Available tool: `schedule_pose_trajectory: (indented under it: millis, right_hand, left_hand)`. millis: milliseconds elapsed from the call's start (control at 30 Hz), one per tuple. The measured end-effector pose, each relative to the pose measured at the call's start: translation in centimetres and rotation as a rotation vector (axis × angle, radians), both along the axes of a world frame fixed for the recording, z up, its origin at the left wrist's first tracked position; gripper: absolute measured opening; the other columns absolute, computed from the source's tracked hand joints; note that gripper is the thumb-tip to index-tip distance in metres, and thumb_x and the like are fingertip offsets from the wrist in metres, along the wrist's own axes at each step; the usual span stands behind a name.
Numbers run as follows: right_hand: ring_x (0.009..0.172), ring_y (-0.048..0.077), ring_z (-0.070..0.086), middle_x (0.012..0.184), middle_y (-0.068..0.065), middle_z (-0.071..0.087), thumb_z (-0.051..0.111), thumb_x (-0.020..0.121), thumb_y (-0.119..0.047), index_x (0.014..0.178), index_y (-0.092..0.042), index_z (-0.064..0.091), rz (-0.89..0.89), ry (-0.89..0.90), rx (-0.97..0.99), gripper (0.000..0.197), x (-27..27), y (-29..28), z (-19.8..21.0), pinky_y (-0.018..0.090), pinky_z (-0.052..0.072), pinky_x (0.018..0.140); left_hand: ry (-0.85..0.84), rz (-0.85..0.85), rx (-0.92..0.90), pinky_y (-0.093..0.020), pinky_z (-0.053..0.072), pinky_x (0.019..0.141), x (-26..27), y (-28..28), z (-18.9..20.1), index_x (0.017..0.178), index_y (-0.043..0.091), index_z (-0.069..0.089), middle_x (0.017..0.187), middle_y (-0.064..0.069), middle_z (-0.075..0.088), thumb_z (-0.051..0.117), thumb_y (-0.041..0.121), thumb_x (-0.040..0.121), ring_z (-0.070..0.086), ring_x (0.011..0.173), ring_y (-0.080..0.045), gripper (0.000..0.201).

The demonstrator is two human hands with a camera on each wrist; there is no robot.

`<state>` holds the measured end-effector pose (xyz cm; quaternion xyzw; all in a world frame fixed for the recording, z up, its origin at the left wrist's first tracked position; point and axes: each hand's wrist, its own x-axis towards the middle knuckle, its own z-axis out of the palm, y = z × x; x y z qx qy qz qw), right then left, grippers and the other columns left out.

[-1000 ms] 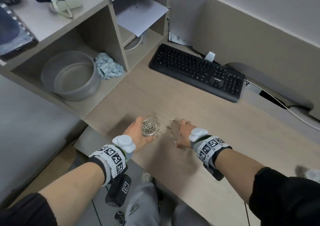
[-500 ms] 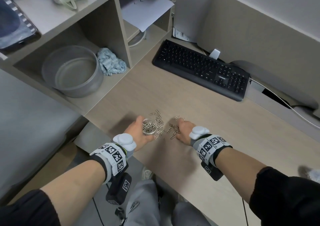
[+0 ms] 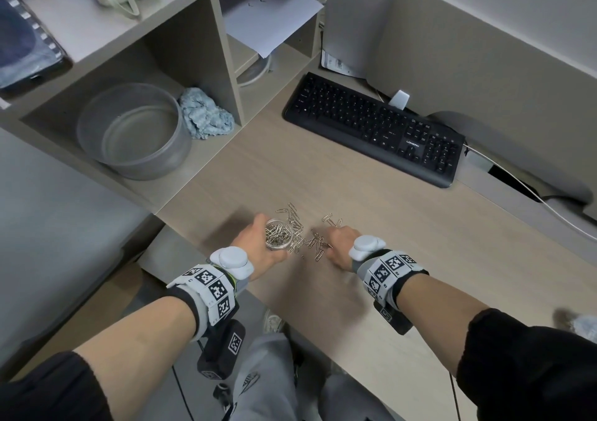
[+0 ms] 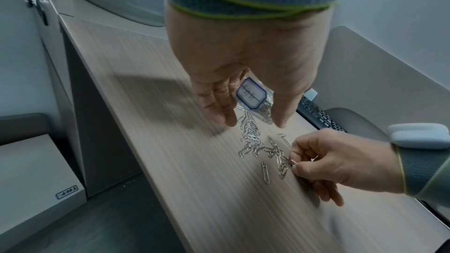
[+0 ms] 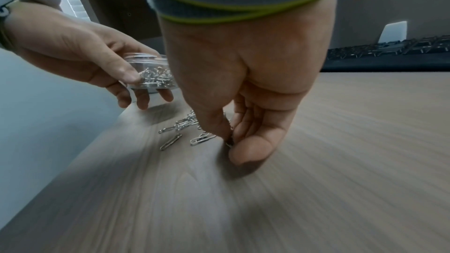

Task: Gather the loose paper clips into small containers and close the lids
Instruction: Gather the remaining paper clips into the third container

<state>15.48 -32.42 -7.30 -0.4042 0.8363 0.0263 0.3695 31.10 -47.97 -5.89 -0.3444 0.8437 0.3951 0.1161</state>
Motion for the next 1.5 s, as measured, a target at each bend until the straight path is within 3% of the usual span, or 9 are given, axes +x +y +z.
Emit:
schedule_pose_trajectory:
  millis: [133,300,433,567,767,900,1100,1267,1500]
  right_hand:
    - [0.085,0.032,0.06,0.112,0.013,0.064,0.047,0.093,-0.017,0.134,-0.029,0.049,0.009,0.014,0.087,0.043,-0.3,0.0,1.0,0.03,0.047,0.071]
    - [0.062,0.031,0.064,0.08,0.009,0.064,0.049,0.082,-0.015,0.083,-0.012,0.056,-0.154,-0.002,0.088,0.007,-1.8,0.9,2.4,0.035,0.056,0.061]
    - [0.034,0.017,0.056,0.054,0.01,0.06,0.054,0.084,-0.01,0.082,-0.011,0.053,-0.446,-0.216,-0.24,0.003,-2.3,1.2,4.6,0.025,0.047,0.038]
    - [0.027,0.006,0.046,0.054,0.007,0.054,0.052,0.088,-0.002,0.087,-0.009,0.053,-0.466,-0.378,-0.387,0.008,-1.9,0.2,7.9,0.019,0.039,0.034]
    - [0.045,0.02,0.056,0.068,0.013,0.063,0.06,0.09,-0.008,0.092,-0.012,0.06,-0.345,-0.41,-0.4,0.004,-0.9,-0.2,8.1,0.027,0.049,0.043]
    - [0.044,0.02,0.054,0.069,0.007,0.059,0.056,0.089,-0.007,0.093,-0.012,0.059,-0.425,-0.33,-0.43,0.007,-2.2,0.2,7.4,0.027,0.045,0.04]
    - [0.063,0.029,0.071,0.077,0.009,0.07,0.063,0.084,-0.021,0.086,-0.013,0.06,-0.23,-0.071,-0.063,0.009,-3.0,2.2,4.0,0.04,0.06,0.059]
    - [0.088,0.03,0.065,0.105,0.011,0.066,0.062,0.088,-0.034,0.111,-0.009,0.058,-0.056,0.019,0.123,0.034,-1.8,2.3,1.2,0.03,0.05,0.07]
    - [0.091,0.034,0.065,0.108,0.015,0.066,0.054,0.092,-0.024,0.112,-0.005,0.06,-0.031,0.04,0.146,0.028,-1.1,1.5,-0.3,0.029,0.045,0.068]
  left_hand:
    - [-0.013,-0.003,-0.005,-0.034,0.05,0.082,-0.1,0.4,0.0,0.119,0.02,0.044,0.108,-0.002,0.062,0.078,0.038,0.072,0.06,0.095,-0.025,0.061]
    - [-0.001,-0.014,0.009,-0.031,0.049,0.081,-1.0,1.5,0.2,0.121,0.02,0.044,0.109,0.0,0.063,0.078,0.038,0.072,0.06,0.096,-0.024,0.063]
    - [-0.005,-0.053,0.006,-0.032,0.048,0.084,-2.0,2.5,0.4,0.131,0.019,0.039,0.116,-0.002,0.061,0.081,0.038,0.071,0.059,0.102,-0.026,0.075]
    - [0.036,-0.08,-0.023,-0.03,0.047,0.077,-3.5,4.2,1.0,0.123,0.018,0.041,0.106,0.0,0.062,0.082,0.035,0.069,0.062,0.095,-0.026,0.07]
    - [0.049,-0.089,-0.057,-0.041,0.053,0.066,-4.5,5.4,1.6,0.11,0.023,0.039,0.091,-0.002,0.065,0.075,0.035,0.073,0.063,0.076,-0.027,0.053]
    - [0.042,-0.078,-0.042,-0.035,0.052,0.074,-4.2,5.0,1.8,0.118,0.023,0.039,0.099,0.003,0.063,0.08,0.038,0.07,0.063,0.085,-0.024,0.064]
    - [0.004,-0.039,-0.031,-0.035,0.051,0.084,-3.1,3.4,1.2,0.13,0.021,0.039,0.111,-0.002,0.065,0.081,0.038,0.069,0.062,0.098,-0.028,0.076]
    - [0.003,-0.015,-0.003,-0.038,0.051,0.087,-2.2,2.1,0.2,0.133,0.024,0.04,0.116,-0.001,0.064,0.08,0.038,0.068,0.062,0.101,-0.025,0.077]
    - [0.003,-0.028,0.014,-0.035,0.051,0.087,-2.0,1.2,-0.3,0.136,0.025,0.039,0.117,-0.001,0.064,0.078,0.03,0.071,0.062,0.102,-0.026,0.076]
